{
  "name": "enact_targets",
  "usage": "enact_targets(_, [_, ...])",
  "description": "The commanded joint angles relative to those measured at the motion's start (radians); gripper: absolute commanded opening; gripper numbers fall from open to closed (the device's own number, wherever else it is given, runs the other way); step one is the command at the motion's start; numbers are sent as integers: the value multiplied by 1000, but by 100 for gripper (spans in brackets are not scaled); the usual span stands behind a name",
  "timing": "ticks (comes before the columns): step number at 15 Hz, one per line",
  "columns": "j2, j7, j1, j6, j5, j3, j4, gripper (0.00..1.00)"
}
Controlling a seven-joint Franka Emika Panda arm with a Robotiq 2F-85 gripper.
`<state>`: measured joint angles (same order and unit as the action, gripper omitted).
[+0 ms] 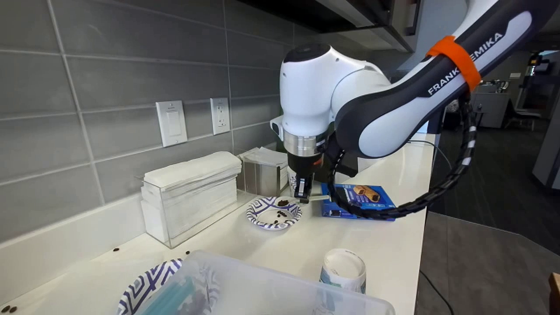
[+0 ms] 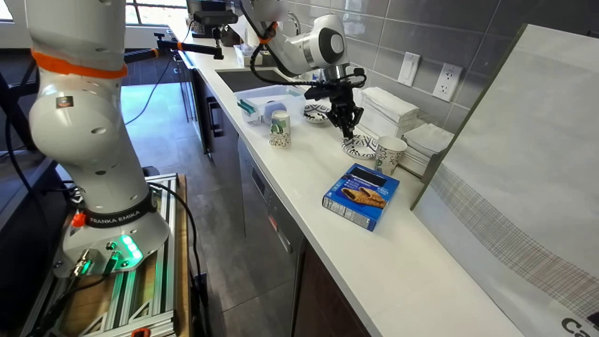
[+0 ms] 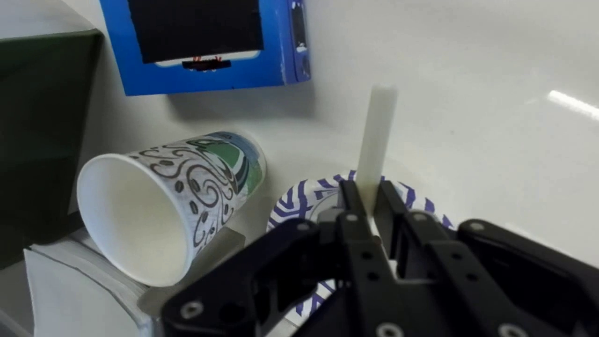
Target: Use the white spoon to place some of the contents from the bowl on the left into the bowl on the right.
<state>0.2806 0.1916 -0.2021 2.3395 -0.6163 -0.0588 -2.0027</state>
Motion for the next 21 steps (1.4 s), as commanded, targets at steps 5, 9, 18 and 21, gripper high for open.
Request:
enact_targets(5, [47,104,-61,-170,-269,12,63,3])
enact_targets(9, [74,134,-54,-167,-415,2,74,3])
enact_targets(18, [116,152,-80,-171,-726,-50,45,3])
enact_targets(21, [121,159,-90,-191,-792,-68,31,3])
